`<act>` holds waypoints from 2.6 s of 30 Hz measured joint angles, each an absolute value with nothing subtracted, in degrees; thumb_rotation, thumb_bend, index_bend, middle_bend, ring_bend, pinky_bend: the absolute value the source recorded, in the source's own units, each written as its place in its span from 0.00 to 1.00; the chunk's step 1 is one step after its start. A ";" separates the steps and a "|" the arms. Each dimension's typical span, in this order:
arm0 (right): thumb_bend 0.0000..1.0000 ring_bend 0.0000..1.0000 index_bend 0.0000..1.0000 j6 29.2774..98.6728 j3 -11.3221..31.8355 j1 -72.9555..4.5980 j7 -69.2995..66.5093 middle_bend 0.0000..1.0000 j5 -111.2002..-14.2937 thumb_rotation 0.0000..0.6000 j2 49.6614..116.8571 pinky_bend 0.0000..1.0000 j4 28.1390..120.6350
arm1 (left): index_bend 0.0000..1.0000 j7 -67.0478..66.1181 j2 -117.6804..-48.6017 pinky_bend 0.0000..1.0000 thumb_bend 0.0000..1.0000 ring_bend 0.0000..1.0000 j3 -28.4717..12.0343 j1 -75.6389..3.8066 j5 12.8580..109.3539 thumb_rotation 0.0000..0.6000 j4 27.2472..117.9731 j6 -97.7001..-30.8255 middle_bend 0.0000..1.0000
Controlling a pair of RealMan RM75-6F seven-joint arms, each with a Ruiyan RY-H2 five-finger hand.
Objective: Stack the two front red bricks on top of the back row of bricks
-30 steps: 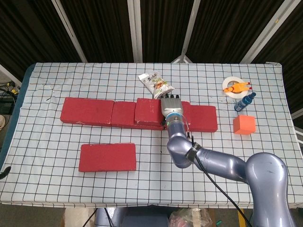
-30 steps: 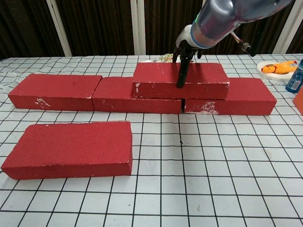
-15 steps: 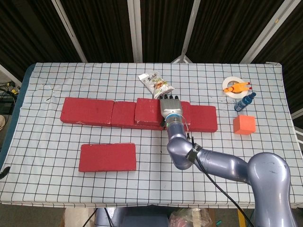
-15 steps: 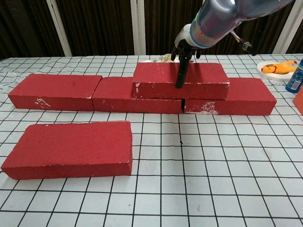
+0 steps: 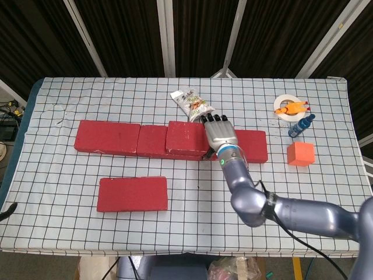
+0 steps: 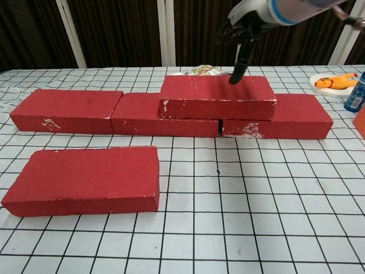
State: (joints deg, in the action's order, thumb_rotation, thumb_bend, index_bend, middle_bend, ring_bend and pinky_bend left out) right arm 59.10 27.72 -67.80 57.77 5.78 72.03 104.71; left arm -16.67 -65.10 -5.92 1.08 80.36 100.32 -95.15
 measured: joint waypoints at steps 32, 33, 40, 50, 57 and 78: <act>0.18 0.00 0.02 84.56 -2.67 -4.60 4.70 0.00 -83.72 1.00 58.20 0.00 111.08 | 0.01 -31.14 -65.71 0.03 0.00 0.00 -1.66 -4.88 82.60 1.00 115.34 -82.65 0.00; 0.18 0.00 0.02 84.79 -2.78 -4.31 4.63 0.00 -84.02 1.00 58.72 0.00 110.67 | 0.01 -32.17 -65.75 0.03 0.00 0.00 -1.72 -5.31 81.77 1.00 116.17 -81.89 0.00; 0.18 0.00 0.02 85.76 -2.65 -3.26 5.13 0.00 -85.53 1.00 59.75 0.00 109.75 | 0.00 -39.42 -67.04 0.03 0.00 0.00 -3.03 -9.16 74.34 1.00 121.09 -77.38 0.00; 0.18 0.00 0.02 84.81 -2.18 -2.88 5.39 0.00 -85.65 1.00 59.72 0.00 109.64 | 0.00 -50.94 -73.27 0.03 0.00 0.00 -5.70 -16.82 60.80 1.00 122.97 -73.52 0.00; 0.18 0.00 0.02 84.16 -1.69 -2.76 5.29 0.00 -84.93 1.00 59.59 0.00 109.62 | 0.00 -54.94 -80.03 0.03 0.00 0.00 -6.43 -21.75 55.15 1.00 121.87 -73.39 0.00; 0.18 0.00 0.02 82.85 -0.51 -2.46 5.20 0.00 -83.34 1.00 59.46 0.00 109.77 | 0.01 -61.27 -89.98 0.03 0.00 0.00 -6.34 -30.28 46.08 1.00 116.84 -77.22 0.02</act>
